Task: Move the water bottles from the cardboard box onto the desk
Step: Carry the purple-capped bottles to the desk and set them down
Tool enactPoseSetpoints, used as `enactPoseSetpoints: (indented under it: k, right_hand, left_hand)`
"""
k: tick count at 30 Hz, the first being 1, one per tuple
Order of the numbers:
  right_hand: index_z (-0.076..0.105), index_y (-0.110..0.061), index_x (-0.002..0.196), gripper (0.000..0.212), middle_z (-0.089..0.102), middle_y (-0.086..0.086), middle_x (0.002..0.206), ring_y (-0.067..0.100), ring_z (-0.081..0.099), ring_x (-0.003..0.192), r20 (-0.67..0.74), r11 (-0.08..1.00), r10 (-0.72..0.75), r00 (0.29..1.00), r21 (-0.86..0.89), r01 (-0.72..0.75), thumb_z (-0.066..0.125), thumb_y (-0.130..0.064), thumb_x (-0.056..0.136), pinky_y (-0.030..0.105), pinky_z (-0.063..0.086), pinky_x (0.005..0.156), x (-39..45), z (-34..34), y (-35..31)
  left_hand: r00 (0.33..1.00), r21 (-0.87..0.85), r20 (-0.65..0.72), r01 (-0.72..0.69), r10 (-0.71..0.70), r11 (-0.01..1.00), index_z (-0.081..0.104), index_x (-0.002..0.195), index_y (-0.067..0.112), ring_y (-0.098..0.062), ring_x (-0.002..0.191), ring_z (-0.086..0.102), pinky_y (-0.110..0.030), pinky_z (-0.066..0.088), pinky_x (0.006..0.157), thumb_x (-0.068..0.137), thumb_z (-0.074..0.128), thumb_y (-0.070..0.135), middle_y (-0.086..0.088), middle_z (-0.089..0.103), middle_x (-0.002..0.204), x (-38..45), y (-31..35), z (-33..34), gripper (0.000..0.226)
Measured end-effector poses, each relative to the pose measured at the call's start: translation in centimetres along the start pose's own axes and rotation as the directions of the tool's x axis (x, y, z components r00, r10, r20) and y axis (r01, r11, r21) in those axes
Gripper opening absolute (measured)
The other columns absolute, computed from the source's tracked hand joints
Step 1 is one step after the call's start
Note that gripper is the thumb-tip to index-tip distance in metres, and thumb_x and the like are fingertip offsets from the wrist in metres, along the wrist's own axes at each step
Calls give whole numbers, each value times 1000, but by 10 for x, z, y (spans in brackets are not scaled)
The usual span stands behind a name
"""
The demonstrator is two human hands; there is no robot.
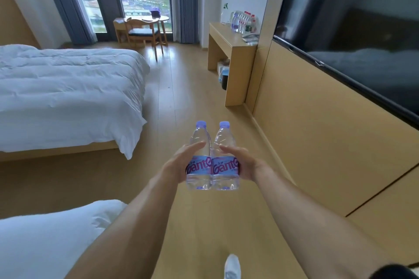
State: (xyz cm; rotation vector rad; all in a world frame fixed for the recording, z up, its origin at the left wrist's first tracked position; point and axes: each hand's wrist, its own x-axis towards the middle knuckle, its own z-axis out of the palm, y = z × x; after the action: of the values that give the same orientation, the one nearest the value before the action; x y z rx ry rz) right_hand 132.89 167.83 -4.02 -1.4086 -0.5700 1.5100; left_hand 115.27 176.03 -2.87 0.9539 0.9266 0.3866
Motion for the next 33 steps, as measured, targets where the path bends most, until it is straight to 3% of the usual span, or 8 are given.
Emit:
enactPoseSetpoints:
  k: [3,9,15,22,26,30,33]
  right_hand:
    - [53,0,138,57,67,28,118,41,65,107,16,999,3,1000,32,-3,70,-28,91,49,55,92,43,-13,-14]
    - [57,-5,125,39,70,22,106,34,71,91,103,998,47,994,34,-51,66,-26,94,41,60,77,144,-46,-72]
    - [58,-4,128,44,67,25,115,37,67,101,128,998,55,990,-32,-51,70,-27,92,49,55,95,226,-81,-145]
    - [54,-2,138,57,63,29,129,38,66,106,148,996,71,986,-60,-62,72,-28,91,49,56,95,303,-102,-204]
    - [53,-4,138,57,62,29,130,38,65,107,152,994,79,985,-88,-66,71,-30,91,52,51,103,349,-100,-230]
    - [52,-5,138,56,64,29,126,38,64,106,138,992,87,987,-97,-74,70,-30,92,52,51,102,405,-93,-252]
    - [53,-6,138,54,62,29,130,39,64,109,119,992,91,989,-95,-80,70,-30,92,54,48,106,452,-85,-274]
  left_hand:
    - [1000,16,3,-4,3,1000,56,124,11,-32,75,67,-43,59,75,96,66,34,-22,64,101,38,17,-4,37]
    - [999,14,-52,7,-6,1000,50,139,6,-35,84,63,-46,55,81,98,63,33,-25,61,110,132,71,-4,51]
    - [998,22,-66,21,-20,1000,52,136,7,-30,72,68,-40,61,66,97,63,34,-23,65,98,211,137,4,48]
    - [997,-7,-78,8,-9,1000,53,135,8,-31,78,69,-43,61,71,96,64,37,-22,66,104,285,187,0,50]
    - [996,3,-89,4,-4,1000,52,137,9,-31,82,67,-47,59,80,96,64,39,-22,64,109,327,213,-17,53]
    - [996,-16,-81,22,-23,1000,47,140,8,-30,80,68,-42,61,69,95,64,40,-23,62,111,376,239,-44,57]
    - [997,0,-74,36,-36,999,48,139,11,-29,82,70,-41,62,69,93,66,44,-22,66,112,421,264,-71,59]
